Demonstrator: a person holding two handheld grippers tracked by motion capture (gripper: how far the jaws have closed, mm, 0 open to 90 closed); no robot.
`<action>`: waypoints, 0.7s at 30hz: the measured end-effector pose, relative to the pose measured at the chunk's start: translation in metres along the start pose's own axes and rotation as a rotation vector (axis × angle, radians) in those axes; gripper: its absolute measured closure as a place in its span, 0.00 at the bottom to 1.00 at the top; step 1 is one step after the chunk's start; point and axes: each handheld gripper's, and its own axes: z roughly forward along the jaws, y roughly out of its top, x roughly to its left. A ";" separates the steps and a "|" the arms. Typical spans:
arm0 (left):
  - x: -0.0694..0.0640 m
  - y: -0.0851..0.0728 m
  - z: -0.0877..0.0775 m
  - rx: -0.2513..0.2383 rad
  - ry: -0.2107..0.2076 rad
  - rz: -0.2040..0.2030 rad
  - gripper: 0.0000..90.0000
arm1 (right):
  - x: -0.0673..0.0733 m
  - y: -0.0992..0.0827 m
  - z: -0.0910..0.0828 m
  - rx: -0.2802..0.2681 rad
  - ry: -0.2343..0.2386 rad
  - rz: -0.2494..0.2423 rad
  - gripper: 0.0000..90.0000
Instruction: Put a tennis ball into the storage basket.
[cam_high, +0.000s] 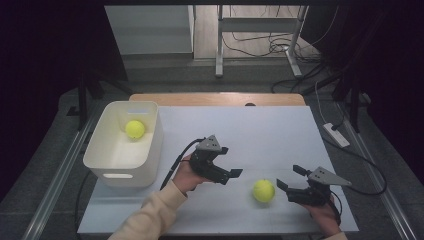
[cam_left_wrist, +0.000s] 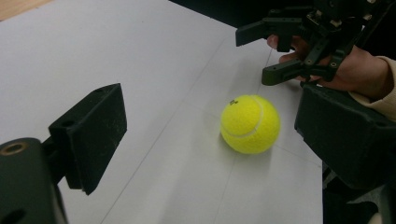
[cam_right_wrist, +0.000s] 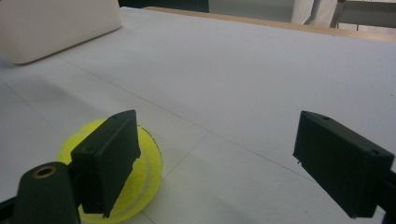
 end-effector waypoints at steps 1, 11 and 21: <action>-0.001 0.000 0.001 0.002 -0.002 0.000 0.11 | 0.000 0.000 0.000 0.002 0.001 -0.002 0.16; -0.004 0.000 0.010 0.030 -0.005 0.011 0.11 | 0.000 0.000 -0.001 0.001 -0.001 0.001 0.16; -0.009 0.002 0.021 0.044 -0.031 0.018 0.11 | 0.000 0.000 0.000 0.003 -0.001 0.002 0.16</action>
